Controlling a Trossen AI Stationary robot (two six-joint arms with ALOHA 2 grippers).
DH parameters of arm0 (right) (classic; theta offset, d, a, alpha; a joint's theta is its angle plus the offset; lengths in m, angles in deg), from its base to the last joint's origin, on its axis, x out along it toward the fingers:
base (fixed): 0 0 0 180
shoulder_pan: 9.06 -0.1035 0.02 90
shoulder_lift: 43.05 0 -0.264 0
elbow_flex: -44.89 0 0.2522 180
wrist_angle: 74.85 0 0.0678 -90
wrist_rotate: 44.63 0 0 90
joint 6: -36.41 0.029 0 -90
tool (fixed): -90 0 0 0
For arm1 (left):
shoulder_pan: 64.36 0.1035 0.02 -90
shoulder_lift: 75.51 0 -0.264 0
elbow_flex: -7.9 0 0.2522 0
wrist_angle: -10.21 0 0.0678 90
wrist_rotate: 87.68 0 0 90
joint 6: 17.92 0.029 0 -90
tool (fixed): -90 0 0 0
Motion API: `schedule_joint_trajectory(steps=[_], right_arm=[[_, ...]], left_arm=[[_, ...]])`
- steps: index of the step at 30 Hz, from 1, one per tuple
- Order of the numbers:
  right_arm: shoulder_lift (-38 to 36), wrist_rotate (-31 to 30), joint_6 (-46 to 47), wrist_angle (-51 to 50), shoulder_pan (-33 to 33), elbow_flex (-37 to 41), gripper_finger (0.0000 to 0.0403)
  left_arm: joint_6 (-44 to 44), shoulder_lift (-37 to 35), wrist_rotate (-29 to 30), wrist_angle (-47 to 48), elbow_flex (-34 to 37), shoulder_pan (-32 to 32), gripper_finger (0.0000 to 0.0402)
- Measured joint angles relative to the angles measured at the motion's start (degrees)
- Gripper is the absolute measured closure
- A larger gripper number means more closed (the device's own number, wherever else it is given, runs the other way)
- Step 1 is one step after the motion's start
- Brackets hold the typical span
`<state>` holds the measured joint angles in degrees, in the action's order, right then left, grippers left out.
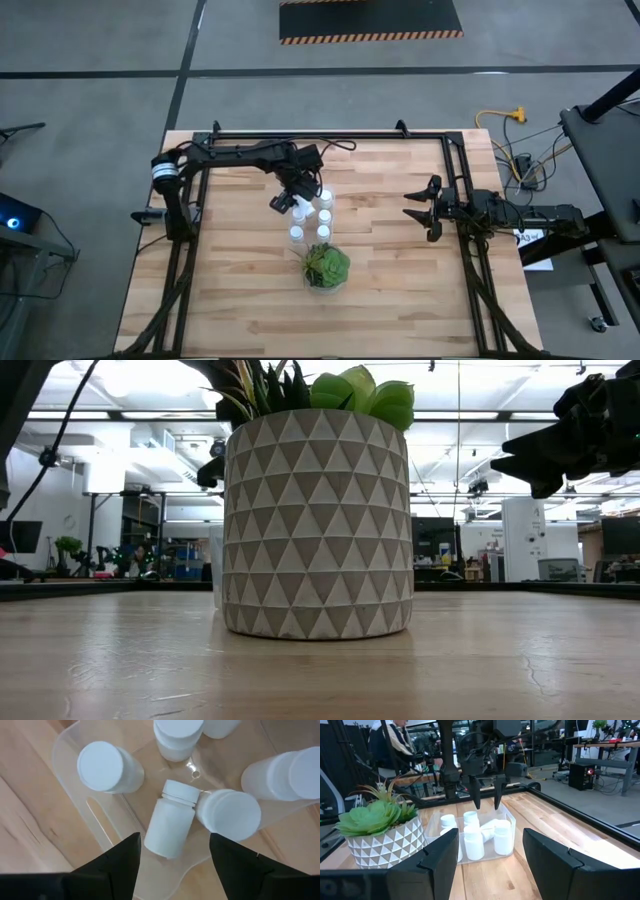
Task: Pick and place pill bottles into a basket
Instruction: Put the white pill bottle into the transparent bin
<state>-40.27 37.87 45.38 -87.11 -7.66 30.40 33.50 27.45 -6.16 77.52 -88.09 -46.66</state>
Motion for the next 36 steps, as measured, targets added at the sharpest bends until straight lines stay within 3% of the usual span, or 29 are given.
schedule_joint_trajectory(steps=[10, 23, 36], right_arm=[[0.0, 0.0, 0.0, 0.0, 0.0, 0.0, 0.0193], [0.0, 0.0, 0.0, 0.0, 0.0, 0.0, 0.0193], [0.0, 0.0, 0.0, 0.0, 0.0, 0.0, 0.0193]], left_arm=[[0.5, -0.5, -0.3, -0.7, 0.6, 0.1, 0.0182], [2.0, -0.5, -0.4, -4.8, 6.9, 0.3, 0.0182], [4.9, -0.5, 0.0, -6.6, 7.3, 0.3, 0.0182]])
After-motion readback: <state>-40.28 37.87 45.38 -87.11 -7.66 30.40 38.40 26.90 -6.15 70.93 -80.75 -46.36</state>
